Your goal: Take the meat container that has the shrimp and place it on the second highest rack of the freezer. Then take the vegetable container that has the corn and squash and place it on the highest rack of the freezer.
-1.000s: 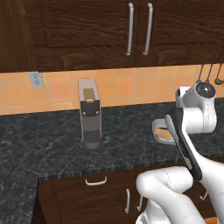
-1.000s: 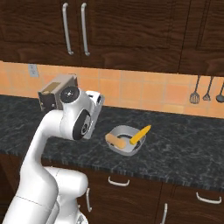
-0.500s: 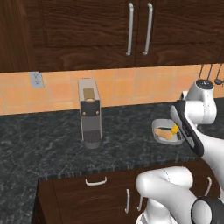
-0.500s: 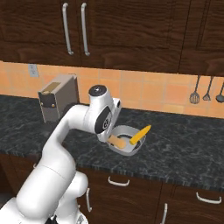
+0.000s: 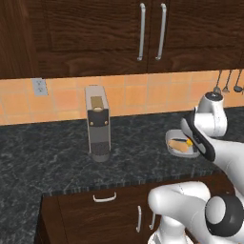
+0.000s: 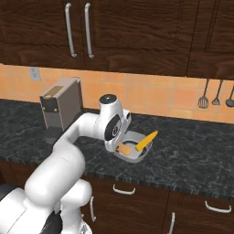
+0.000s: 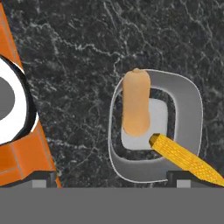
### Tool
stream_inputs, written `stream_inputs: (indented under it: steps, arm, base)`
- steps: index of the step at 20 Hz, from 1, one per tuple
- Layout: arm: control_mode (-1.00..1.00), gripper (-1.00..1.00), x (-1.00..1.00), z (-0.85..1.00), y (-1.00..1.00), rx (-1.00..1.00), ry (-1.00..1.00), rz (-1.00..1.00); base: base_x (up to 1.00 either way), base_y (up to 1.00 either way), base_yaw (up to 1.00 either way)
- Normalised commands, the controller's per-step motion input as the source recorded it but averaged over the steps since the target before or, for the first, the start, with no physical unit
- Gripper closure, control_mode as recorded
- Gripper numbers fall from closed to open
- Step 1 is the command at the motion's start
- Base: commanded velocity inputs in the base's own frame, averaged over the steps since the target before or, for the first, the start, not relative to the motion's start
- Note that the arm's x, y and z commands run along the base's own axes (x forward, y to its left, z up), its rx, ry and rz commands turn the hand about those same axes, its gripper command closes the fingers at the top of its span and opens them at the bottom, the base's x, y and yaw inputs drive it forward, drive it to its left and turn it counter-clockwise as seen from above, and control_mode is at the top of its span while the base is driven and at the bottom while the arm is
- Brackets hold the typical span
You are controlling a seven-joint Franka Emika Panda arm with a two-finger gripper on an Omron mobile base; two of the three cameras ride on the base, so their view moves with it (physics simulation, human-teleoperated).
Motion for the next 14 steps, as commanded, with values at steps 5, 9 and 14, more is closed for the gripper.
stream_inputs:
  steps: [5, 9, 14]
  arm:
    - [-1.00, -1.00, -0.22, -0.15, -0.05, 0.00, 0.00, -0.23]
    - [-1.00, -1.00, -0.02, -0.18, 0.00, 0.00, 0.00, -0.15]
    - [-1.00, -1.00, 0.00, -0.36, 0.00, 0.00, 0.00, -0.03]
  base:
    - [0.00, 0.00, 0.00]
    - [0.00, 0.00, 0.00]
    - [0.00, 0.00, 0.00]
